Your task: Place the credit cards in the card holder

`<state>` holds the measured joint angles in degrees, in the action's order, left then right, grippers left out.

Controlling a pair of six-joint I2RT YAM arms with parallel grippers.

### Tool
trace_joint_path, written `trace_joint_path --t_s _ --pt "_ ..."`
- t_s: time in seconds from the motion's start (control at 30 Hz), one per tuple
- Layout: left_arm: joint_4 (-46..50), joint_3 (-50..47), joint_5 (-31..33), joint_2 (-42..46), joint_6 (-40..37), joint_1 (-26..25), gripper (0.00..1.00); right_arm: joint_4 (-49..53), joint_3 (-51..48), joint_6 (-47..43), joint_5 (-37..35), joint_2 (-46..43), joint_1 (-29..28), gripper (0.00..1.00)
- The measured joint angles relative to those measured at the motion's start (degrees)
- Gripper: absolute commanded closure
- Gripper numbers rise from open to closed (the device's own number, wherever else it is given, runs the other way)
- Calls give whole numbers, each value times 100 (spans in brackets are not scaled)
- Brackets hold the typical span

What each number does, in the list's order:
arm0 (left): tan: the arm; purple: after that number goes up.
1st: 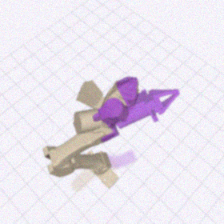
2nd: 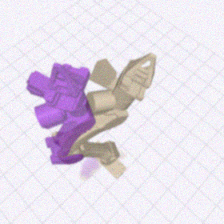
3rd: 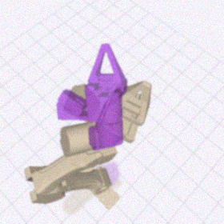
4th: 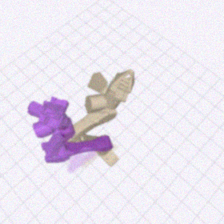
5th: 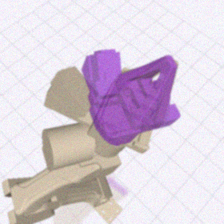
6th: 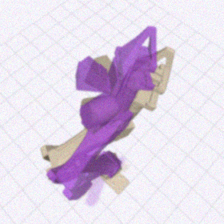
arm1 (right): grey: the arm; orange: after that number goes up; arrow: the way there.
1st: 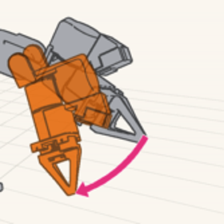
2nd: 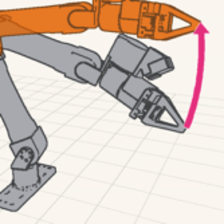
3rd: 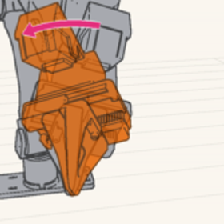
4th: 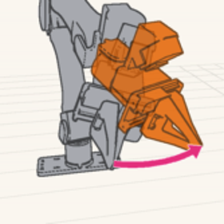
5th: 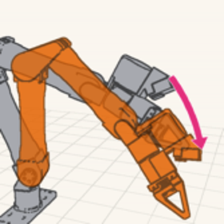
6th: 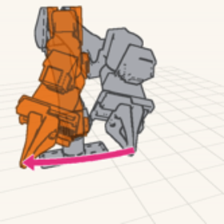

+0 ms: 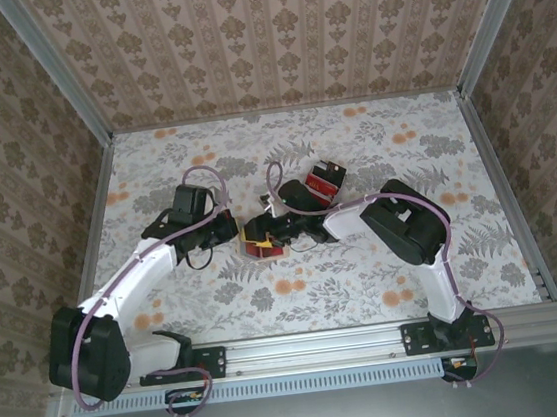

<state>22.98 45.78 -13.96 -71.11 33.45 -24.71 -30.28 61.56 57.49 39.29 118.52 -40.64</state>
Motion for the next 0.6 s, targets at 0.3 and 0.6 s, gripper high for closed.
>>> trace_joint_path --t_s 0.3,0.6 --pt "162 162 2 2 -2 0 100 155 -144 -164 -76 -33 63 45" --pt "258 323 -2 2 -2 -26 100 649 -393 -505 -586 -332 85 73"
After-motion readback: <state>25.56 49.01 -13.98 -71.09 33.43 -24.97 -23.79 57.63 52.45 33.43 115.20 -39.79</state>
